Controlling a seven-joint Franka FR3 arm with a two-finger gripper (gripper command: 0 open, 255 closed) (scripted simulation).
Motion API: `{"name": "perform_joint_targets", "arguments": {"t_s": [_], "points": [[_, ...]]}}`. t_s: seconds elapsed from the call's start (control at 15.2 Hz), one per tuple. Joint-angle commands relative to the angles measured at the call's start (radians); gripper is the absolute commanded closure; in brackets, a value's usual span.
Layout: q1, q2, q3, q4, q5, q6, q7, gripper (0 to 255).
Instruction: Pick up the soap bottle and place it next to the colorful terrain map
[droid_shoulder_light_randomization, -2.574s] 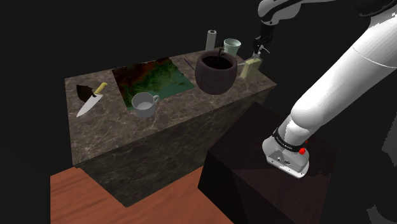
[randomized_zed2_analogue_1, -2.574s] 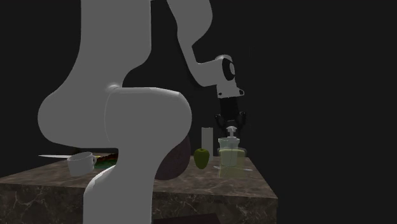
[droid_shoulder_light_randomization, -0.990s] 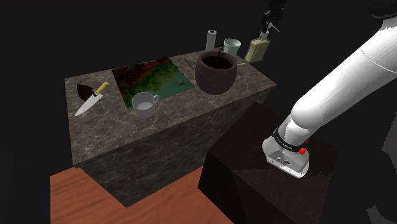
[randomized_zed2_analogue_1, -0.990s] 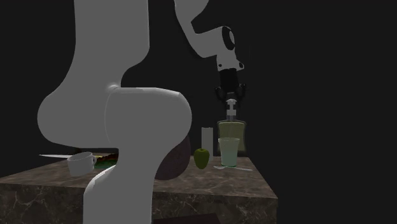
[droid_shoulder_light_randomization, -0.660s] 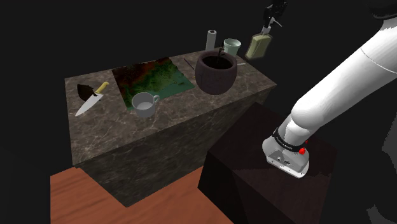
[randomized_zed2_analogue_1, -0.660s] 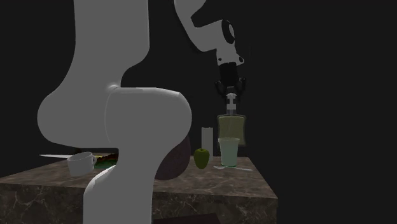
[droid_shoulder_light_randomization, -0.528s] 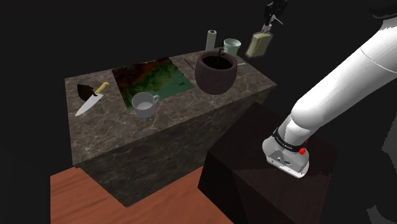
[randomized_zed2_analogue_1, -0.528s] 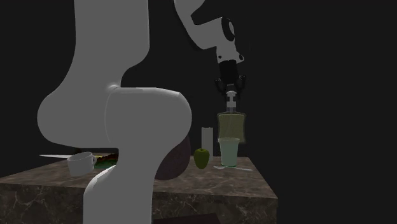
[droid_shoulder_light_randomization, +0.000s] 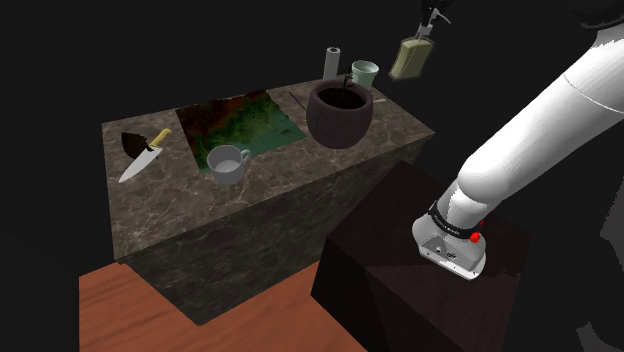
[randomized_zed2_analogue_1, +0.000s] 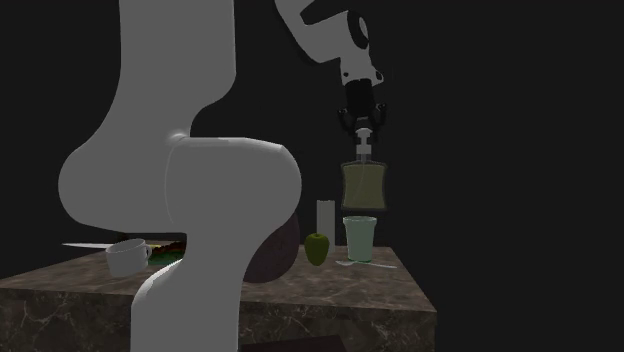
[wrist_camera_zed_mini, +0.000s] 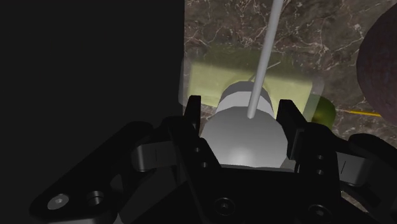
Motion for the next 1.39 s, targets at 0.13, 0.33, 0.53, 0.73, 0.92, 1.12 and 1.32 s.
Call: {"name": "perform_joint_targets", "arguments": {"t_s": [0.13, 0.33, 0.53, 0.73, 0.92, 1.12, 1.32], "points": [[0.001, 0.008, 0.0, 0.063, 0.005, -0.055, -0.009, 255], [0.001, 0.022, -0.001, 0.118, 0.012, -0.097, -0.018, 255], [0.001, 0.039, -0.004, 0.176, 0.02, -0.139, -0.028, 255], [0.0, 0.059, -0.007, 0.238, 0.029, -0.183, -0.039, 255], [-0.003, 0.083, -0.012, 0.305, 0.041, -0.228, -0.052, 255], [-0.007, 0.11, -0.019, 0.377, 0.054, -0.274, -0.066, 255], [0.023, 0.062, 0.018, 0.331, 0.028, -0.278, -0.005, 255]]}}
